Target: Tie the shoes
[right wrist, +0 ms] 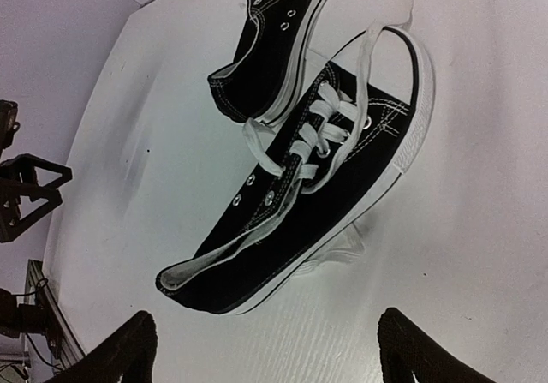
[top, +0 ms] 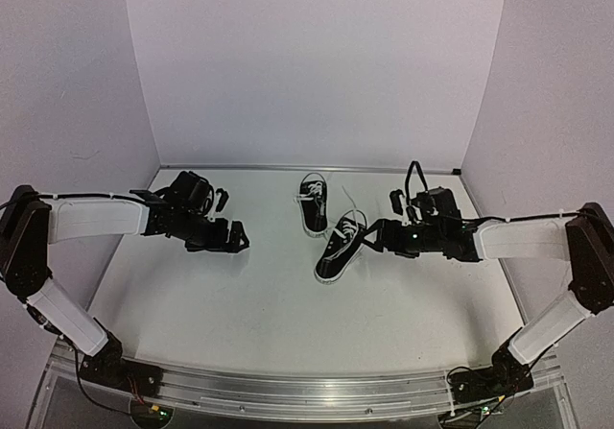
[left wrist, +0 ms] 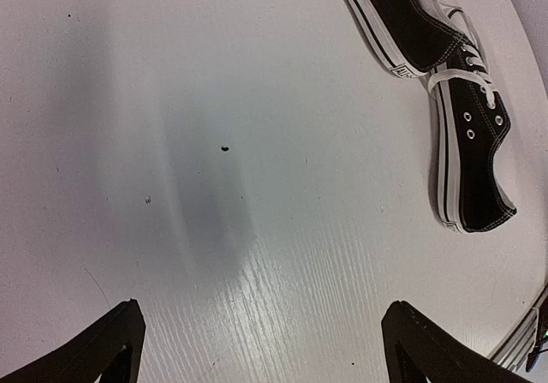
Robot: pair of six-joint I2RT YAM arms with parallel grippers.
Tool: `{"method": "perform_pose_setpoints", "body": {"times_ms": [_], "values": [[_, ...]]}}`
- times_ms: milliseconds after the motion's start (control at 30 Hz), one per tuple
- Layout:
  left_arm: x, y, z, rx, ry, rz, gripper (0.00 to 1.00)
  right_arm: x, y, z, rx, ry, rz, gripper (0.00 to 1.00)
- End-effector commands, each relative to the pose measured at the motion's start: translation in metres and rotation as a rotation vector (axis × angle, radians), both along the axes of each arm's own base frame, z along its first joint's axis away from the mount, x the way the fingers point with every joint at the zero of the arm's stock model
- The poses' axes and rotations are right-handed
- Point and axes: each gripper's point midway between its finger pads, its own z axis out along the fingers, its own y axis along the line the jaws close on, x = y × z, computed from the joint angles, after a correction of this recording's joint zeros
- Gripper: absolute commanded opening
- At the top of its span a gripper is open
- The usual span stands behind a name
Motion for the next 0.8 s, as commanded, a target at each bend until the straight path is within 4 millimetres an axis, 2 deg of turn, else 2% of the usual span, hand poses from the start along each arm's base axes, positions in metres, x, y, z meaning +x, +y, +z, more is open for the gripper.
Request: {"method": "perform_pose_setpoints", "body": {"times_ms": [0,133,267,433,533,700,767], "values": [[0.008,-0.007,0.023,-0.059,-0.059,0.014,1.0,0.015,0.023,0.002,-0.005,0.017,-0.011,0.75],[0.008,-0.004,0.022,-0.067,-0.066,0.037,1.0,0.021,0.042,-0.01,-0.007,0.054,0.005,0.65],[0.007,-0.002,0.021,-0.07,-0.066,0.048,1.0,0.029,0.053,-0.028,-0.029,0.096,-0.001,0.6],[0.006,0.001,0.022,-0.063,-0.075,0.056,1.0,0.038,0.065,-0.04,-0.036,0.116,-0.007,0.53],[0.006,0.004,0.023,-0.053,-0.081,0.064,1.0,0.043,0.067,-0.045,-0.045,0.124,-0.022,0.5],[0.007,0.008,0.024,-0.038,-0.09,0.077,1.0,0.052,0.066,-0.051,-0.074,0.14,-0.06,0.39],[0.007,0.009,0.024,-0.036,-0.091,0.079,1.0,0.054,0.067,-0.051,-0.077,0.145,-0.065,0.31]]}}
